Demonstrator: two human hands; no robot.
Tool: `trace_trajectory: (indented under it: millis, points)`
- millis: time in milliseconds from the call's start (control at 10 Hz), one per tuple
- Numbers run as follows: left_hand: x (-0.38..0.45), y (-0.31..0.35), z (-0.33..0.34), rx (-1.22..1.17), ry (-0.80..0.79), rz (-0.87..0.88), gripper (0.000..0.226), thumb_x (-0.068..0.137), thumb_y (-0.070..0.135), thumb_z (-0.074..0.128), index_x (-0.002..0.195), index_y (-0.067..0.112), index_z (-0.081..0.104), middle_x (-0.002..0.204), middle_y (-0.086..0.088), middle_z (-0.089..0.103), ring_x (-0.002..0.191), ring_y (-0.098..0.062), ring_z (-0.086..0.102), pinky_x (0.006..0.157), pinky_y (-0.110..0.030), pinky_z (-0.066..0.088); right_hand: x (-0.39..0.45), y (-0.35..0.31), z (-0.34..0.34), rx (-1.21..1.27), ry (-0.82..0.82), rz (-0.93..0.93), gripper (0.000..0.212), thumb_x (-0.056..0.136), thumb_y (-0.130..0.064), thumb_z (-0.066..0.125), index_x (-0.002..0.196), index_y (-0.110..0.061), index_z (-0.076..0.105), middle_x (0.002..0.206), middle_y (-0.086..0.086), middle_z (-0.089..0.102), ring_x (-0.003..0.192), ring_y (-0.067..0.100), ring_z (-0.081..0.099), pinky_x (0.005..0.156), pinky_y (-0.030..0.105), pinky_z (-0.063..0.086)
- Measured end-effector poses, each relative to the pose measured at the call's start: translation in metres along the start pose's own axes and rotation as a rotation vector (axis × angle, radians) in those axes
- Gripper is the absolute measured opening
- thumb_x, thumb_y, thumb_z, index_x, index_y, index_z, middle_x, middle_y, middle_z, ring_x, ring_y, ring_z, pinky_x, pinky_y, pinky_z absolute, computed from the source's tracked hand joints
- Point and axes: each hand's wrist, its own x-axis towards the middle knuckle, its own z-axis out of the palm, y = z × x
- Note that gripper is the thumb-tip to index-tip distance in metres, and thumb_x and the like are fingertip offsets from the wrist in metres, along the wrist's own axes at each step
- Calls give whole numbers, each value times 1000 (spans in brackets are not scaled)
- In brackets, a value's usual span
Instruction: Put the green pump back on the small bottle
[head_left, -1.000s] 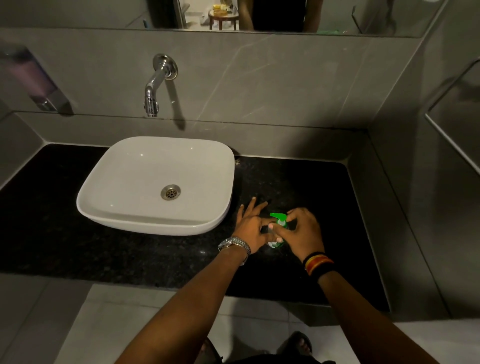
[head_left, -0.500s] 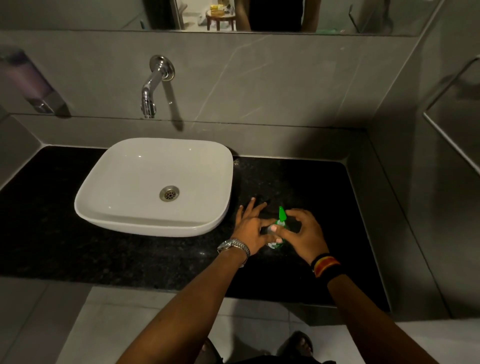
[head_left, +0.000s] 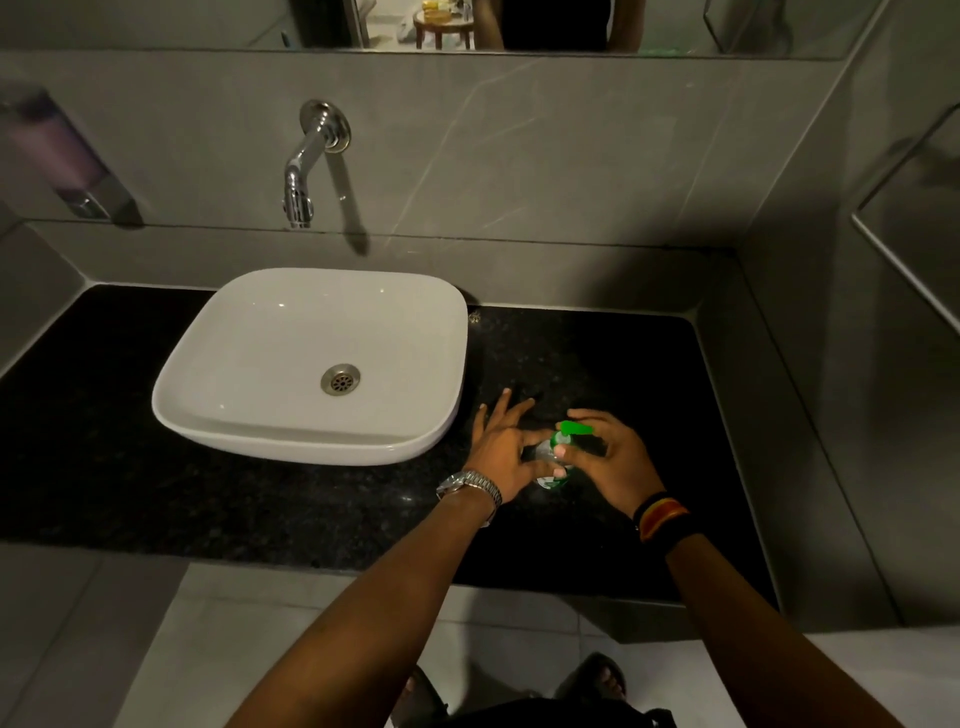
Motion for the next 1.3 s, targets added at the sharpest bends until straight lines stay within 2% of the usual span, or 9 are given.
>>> trace_trajectory:
  millis: [100, 300, 500, 700, 800, 900, 1100, 1200, 1300]
  points:
    - [0, 0, 0, 1, 3, -12, 55, 82, 58, 72, 134, 40, 64, 167, -3, 27, 158, -26, -5, 124, -54, -10, 1, -8, 0, -34, 92, 46, 43, 66, -30, 87, 102, -16, 69, 110, -2, 65, 103, 14, 62, 94, 34, 52]
    - [-1, 3, 0, 12, 21, 5, 54, 83, 57, 72, 133, 38, 65, 167, -2, 28, 158, -26, -3, 124, -53, -9, 4, -2, -4, -140, -29, -93, 48, 74, -31, 80, 120, -21, 69, 132, -9, 57, 122, 8, 51, 105, 27, 41]
    - [-3, 3, 4, 8, 83, 21, 50, 82, 57, 73, 128, 37, 69, 163, 2, 35, 158, -23, 0, 124, -50, -11, -4, -6, 7, -354, 144, -79, 42, 74, -38, 77, 109, -16, 73, 112, -1, 68, 111, 18, 57, 97, 33, 47]
    - [-1, 4, 0, 42, 48, 8, 50, 82, 57, 72, 128, 39, 68, 165, 1, 31, 158, -24, -4, 123, -52, -14, -3, -29, -27, -197, -75, 28, 43, 65, -50, 84, 98, -24, 77, 124, -13, 47, 115, 5, 44, 97, 26, 39]
    - [-1, 3, -1, 6, 33, 5, 54, 80, 61, 73, 129, 40, 68, 166, 0, 29, 158, -25, -5, 122, -52, -17, 2, -45, -48, -227, -91, 35, 23, 76, -36, 79, 80, -13, 81, 121, 2, 63, 112, 13, 59, 93, 27, 44]
    - [-1, 2, 1, 6, 54, 9, 54, 79, 60, 74, 129, 39, 68, 165, 0, 30, 158, -25, -4, 121, -49, -18, 3, -57, -48, -250, -171, 89, 26, 76, -27, 80, 84, -2, 79, 108, 15, 74, 104, 28, 68, 95, 40, 51]
    - [1, 2, -1, 79, 32, -8, 52, 80, 58, 74, 129, 42, 67, 165, -1, 31, 158, -27, -3, 122, -53, -16, -5, -56, -28, -17, -123, 268, 24, 79, -24, 79, 84, -1, 79, 93, 18, 77, 95, 32, 71, 93, 48, 54]
    - [1, 6, -2, 89, 14, -11, 57, 77, 61, 75, 129, 43, 66, 167, -2, 27, 158, -27, -6, 121, -52, -17, -10, -57, -29, -2, -120, 287, 35, 80, -28, 77, 86, 6, 76, 96, 28, 73, 96, 41, 68, 92, 51, 53]
    - [5, 4, -14, 200, -99, 0, 103, 63, 68, 82, 152, 36, 42, 172, -5, -1, 157, -27, -16, 123, -52, -14, -17, -67, -46, 113, -68, 261, 36, 82, -23, 76, 94, 11, 74, 94, 26, 74, 88, 33, 71, 83, 39, 58]
